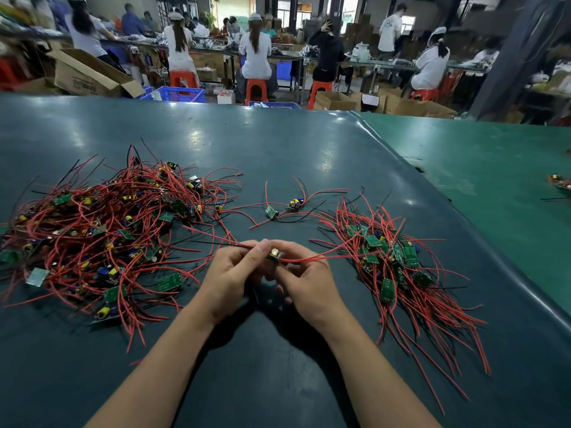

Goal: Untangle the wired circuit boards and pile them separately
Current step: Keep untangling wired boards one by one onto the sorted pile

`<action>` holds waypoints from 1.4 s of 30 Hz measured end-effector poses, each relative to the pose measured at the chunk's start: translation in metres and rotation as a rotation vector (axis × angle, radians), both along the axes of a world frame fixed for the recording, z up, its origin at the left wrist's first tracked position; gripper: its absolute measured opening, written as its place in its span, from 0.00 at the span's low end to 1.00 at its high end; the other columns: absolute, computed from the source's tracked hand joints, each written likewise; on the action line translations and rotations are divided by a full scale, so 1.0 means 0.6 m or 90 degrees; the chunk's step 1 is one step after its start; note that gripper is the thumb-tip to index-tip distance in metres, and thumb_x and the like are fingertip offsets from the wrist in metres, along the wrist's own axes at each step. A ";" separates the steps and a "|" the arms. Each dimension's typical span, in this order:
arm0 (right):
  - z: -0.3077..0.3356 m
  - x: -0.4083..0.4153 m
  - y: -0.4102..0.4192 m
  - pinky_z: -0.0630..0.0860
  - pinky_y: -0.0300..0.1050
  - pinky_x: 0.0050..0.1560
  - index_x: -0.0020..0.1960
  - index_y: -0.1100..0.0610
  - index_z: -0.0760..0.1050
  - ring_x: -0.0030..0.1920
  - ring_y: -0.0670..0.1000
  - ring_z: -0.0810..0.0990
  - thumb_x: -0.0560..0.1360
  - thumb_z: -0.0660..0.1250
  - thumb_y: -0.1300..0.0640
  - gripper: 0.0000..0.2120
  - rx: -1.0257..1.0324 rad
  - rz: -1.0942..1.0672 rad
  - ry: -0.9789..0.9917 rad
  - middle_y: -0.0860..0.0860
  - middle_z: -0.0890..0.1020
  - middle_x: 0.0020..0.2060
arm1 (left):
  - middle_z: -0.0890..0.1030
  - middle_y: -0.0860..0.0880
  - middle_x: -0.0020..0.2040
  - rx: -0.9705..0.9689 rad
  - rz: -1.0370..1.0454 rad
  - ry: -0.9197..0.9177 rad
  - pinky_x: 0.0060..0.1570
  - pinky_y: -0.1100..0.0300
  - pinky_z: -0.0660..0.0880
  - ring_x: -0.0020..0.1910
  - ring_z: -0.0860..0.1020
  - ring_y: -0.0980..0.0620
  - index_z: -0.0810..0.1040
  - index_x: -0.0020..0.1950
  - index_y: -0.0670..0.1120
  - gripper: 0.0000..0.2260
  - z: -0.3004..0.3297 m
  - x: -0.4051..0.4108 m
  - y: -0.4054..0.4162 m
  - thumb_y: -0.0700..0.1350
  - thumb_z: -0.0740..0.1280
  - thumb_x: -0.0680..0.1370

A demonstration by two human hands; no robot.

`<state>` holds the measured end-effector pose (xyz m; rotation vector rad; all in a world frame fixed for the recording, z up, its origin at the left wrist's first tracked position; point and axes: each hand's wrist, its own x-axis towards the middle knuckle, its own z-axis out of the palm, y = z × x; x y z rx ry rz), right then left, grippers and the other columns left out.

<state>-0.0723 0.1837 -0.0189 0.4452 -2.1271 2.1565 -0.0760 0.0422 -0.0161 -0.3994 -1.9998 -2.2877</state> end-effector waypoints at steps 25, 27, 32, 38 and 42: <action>0.007 -0.030 0.038 0.64 0.36 0.19 0.41 0.56 0.77 0.20 0.45 0.69 0.82 0.61 0.53 0.13 -0.260 -0.485 -0.111 0.46 0.76 0.25 | 0.77 0.52 0.31 -0.368 0.393 0.214 0.36 0.56 0.71 0.32 0.74 0.51 0.78 0.36 0.46 0.13 -0.004 -0.001 0.000 0.50 0.65 0.78; 0.006 -0.028 0.033 0.64 0.37 0.21 0.40 0.56 0.78 0.21 0.46 0.68 0.82 0.61 0.54 0.14 -0.213 -0.465 -0.090 0.46 0.76 0.24 | 0.78 0.52 0.35 -0.503 0.517 0.311 0.41 0.53 0.70 0.36 0.75 0.46 0.78 0.38 0.46 0.10 0.000 0.001 -0.009 0.48 0.65 0.77; 0.005 -0.031 0.030 0.67 0.37 0.23 0.40 0.57 0.79 0.22 0.45 0.69 0.82 0.62 0.55 0.14 -0.170 -0.446 -0.074 0.46 0.76 0.23 | 0.79 0.42 0.57 -0.749 0.625 0.046 0.56 0.46 0.66 0.58 0.72 0.38 0.79 0.61 0.45 0.15 -0.004 -0.008 -0.048 0.45 0.69 0.75; 0.001 -0.034 0.030 0.67 0.37 0.23 0.39 0.57 0.79 0.23 0.45 0.70 0.81 0.62 0.55 0.14 -0.157 -0.435 -0.079 0.47 0.75 0.22 | 0.79 0.45 0.56 -0.842 0.586 -0.119 0.58 0.50 0.63 0.57 0.73 0.41 0.82 0.55 0.49 0.12 -0.001 -0.007 -0.051 0.50 0.60 0.80; 0.001 -0.034 0.032 0.67 0.37 0.23 0.39 0.56 0.79 0.23 0.46 0.70 0.81 0.62 0.55 0.14 -0.143 -0.437 -0.079 0.47 0.76 0.23 | 0.77 0.44 0.61 -0.803 0.587 -0.130 0.61 0.47 0.62 0.61 0.69 0.40 0.78 0.62 0.49 0.15 0.002 -0.006 -0.051 0.46 0.62 0.76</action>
